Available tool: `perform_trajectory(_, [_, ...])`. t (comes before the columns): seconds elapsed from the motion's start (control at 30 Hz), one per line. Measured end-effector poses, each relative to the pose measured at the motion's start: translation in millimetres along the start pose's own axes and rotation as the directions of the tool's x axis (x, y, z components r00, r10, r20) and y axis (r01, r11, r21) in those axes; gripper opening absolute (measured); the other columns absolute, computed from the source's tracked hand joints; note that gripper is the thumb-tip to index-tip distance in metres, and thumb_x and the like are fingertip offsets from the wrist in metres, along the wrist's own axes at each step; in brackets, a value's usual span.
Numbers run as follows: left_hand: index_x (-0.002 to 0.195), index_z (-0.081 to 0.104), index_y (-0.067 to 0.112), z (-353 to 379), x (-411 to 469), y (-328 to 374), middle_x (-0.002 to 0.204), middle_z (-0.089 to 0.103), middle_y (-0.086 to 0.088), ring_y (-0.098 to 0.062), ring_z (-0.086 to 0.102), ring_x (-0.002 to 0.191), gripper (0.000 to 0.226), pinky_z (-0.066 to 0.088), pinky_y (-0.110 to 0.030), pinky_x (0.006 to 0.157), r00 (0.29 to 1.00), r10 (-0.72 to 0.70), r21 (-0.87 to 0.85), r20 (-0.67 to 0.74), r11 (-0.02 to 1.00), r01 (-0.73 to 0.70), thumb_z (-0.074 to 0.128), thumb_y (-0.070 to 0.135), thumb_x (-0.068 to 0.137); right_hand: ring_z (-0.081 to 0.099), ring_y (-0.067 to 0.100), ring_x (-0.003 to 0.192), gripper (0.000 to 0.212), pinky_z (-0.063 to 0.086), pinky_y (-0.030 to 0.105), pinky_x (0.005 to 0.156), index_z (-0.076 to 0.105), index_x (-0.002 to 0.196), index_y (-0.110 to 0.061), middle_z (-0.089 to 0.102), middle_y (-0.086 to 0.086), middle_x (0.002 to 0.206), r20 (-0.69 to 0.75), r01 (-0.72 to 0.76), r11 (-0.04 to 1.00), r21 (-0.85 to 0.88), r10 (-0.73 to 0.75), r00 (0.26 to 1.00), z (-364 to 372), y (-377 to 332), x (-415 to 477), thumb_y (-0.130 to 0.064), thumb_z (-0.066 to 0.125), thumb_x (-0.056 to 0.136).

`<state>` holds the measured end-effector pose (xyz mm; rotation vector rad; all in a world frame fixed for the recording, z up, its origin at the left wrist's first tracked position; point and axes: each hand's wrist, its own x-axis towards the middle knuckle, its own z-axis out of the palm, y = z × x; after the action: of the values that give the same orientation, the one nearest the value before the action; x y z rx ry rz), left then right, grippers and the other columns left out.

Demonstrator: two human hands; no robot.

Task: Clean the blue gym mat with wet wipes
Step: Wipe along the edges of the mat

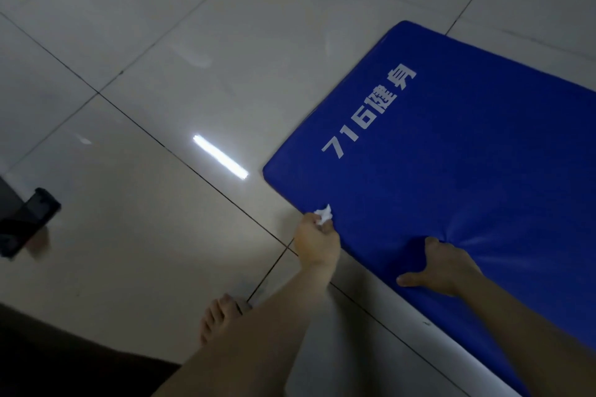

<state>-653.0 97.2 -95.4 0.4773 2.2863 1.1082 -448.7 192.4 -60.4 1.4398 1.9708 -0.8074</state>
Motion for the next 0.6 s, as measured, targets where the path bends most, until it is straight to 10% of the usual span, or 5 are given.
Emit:
perform_trajectory(0.37, [0.091, 0.046, 0.026, -58, 117, 12, 0.094, 0.067, -0.004, -0.017, 0.071, 0.075, 0.027, 0.055, -0.019, 0.057, 0.975, -0.095, -0.2, -0.201, 0.978, 0.054, 0.07, 0.015, 0.094, 0.05, 0.025, 0.129, 0.123, 0.049, 0.035, 0.1, 0.027, 0.152, -0.005, 0.047, 0.01, 0.148, -0.005, -0.006, 1.0, -0.018, 0.006, 1.0, 1, 0, 0, -0.081, 0.071, 0.065])
perform_trajectory(0.6, [0.1, 0.061, 0.012, -50, 114, 5, 0.092, 0.067, -0.003, -0.013, 0.063, 0.077, 0.015, 0.044, -0.02, 0.06, 0.979, 0.034, 0.101, -0.202, 0.995, -0.014, 0.058, 0.027, 0.102, 0.05, 0.025, 0.129, 0.12, 0.048, 0.035, 0.101, 0.029, 0.15, -0.006, 0.047, 0.009, 0.147, -0.003, -0.011, 1.0, -0.01, 0.01, 1.0, 0, -1, 1, -0.079, 0.073, 0.066])
